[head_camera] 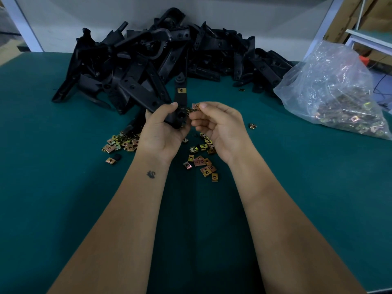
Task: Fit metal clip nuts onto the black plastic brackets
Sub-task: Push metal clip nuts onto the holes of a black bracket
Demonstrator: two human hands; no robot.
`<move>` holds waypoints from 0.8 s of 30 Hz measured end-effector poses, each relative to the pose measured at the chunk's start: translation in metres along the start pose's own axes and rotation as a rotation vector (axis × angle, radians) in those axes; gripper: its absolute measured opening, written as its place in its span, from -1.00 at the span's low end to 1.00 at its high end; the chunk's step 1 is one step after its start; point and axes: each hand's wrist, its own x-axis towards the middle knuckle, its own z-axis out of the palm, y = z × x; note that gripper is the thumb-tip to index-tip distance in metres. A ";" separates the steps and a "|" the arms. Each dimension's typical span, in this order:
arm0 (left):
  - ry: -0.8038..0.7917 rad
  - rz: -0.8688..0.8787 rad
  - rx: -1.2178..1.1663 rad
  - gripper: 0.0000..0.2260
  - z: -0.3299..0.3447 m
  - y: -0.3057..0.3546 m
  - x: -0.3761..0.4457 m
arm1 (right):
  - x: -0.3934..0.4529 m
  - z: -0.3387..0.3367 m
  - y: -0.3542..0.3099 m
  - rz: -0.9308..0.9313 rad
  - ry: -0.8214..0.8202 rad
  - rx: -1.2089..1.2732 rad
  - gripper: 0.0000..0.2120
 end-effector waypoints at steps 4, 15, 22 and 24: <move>-0.046 -0.006 0.063 -0.48 0.001 0.001 -0.001 | 0.000 0.002 0.000 0.002 -0.020 -0.061 -0.86; -0.092 0.070 0.111 -0.64 -0.002 -0.002 -0.002 | 0.001 0.001 0.002 0.048 -0.022 -0.111 -0.84; -0.152 0.112 0.146 -0.53 -0.001 -0.005 -0.001 | 0.000 0.001 0.003 0.112 -0.053 -0.099 -0.84; -0.180 0.106 0.161 -0.50 -0.002 -0.004 -0.001 | 0.001 0.001 0.003 0.120 -0.051 -0.086 -0.83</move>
